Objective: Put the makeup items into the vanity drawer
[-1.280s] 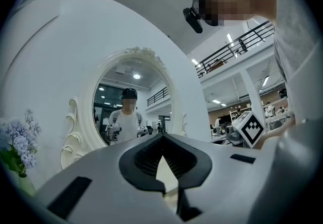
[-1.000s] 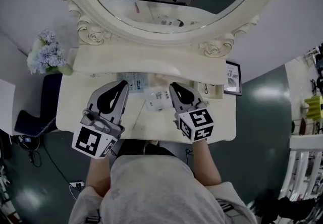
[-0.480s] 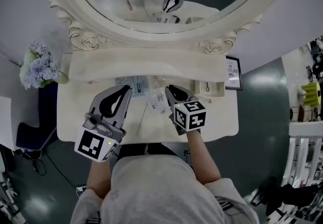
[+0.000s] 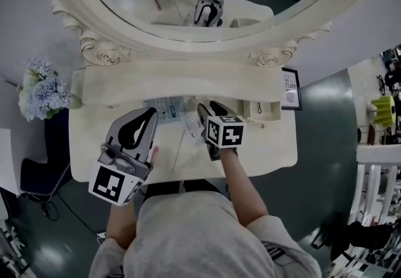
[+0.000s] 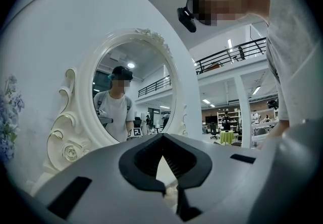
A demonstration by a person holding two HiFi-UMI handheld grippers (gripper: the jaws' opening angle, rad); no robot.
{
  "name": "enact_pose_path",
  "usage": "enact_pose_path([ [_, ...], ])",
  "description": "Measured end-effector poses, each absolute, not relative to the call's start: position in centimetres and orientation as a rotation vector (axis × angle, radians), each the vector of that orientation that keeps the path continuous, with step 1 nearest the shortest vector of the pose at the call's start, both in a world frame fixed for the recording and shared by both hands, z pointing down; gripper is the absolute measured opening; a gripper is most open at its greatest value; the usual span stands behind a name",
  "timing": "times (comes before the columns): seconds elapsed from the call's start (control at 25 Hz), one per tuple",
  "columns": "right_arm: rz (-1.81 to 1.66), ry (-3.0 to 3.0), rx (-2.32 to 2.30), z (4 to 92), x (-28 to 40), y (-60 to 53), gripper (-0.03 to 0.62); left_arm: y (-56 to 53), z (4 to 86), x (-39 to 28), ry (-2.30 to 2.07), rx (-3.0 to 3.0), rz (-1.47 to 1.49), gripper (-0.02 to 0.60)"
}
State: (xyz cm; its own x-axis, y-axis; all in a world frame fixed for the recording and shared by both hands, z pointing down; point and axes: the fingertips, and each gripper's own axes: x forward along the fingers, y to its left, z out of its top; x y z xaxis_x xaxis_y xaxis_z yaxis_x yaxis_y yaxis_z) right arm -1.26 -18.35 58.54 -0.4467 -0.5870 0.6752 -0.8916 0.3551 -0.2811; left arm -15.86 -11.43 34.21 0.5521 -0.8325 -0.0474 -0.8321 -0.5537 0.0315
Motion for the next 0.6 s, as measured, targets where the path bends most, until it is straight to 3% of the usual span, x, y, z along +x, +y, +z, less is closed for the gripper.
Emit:
enact_pose_path([
  [0.28, 0.875, -2.045, 1.379, 60.8, -2.0, -20.1, 0.203, -11.9, 34.9, -17.5, -1.495, 2.741, -0.074, 0.012],
  [0.6, 0.851, -1.954, 1.395, 62.8, -2.6, -21.4, 0.21, -12.4, 35.5, -19.0, -1.51, 2.715, -0.056, 0.012],
])
